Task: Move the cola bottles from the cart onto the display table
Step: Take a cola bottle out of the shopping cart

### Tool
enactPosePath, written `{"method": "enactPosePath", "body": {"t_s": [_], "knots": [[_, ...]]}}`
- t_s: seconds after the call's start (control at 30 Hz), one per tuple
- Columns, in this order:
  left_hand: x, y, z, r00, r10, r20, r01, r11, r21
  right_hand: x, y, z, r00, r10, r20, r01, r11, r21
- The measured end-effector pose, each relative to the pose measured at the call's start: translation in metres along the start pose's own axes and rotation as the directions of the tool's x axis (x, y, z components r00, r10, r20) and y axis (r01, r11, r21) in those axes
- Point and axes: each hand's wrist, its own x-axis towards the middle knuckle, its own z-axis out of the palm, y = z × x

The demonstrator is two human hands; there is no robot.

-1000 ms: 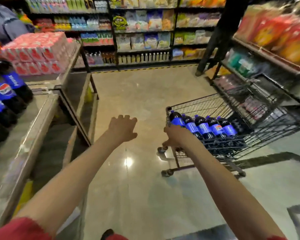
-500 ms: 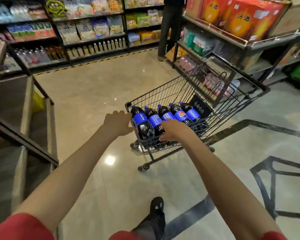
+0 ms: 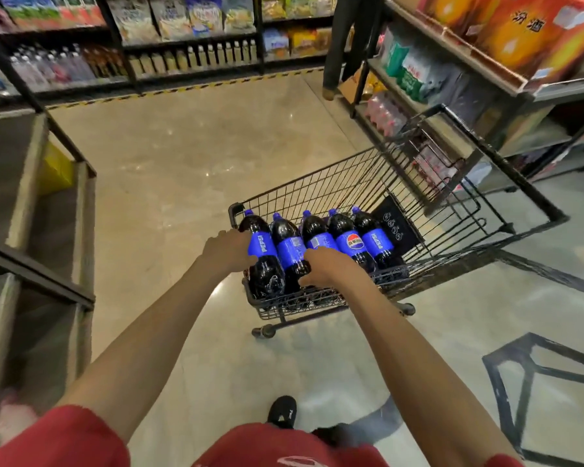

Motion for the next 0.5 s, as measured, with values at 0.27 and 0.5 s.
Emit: {"method": "enactPosePath", "body": {"t_s": [0.27, 0.5], "knots": [[0.075, 0.001, 0.015, 0.991, -0.113, 0.078, 0.119, 0.990, -0.072, 0.084, 0.030, 0.002, 0.990, -0.071, 0.122, 0.069, 0.997, 0.024], [0.142, 0.010, 0.025, 0.955, -0.257, 0.144, 0.284, 0.934, -0.218, 0.159, 0.058, 0.002, 0.952, -0.191, 0.238, 0.174, 0.981, 0.090]]}}
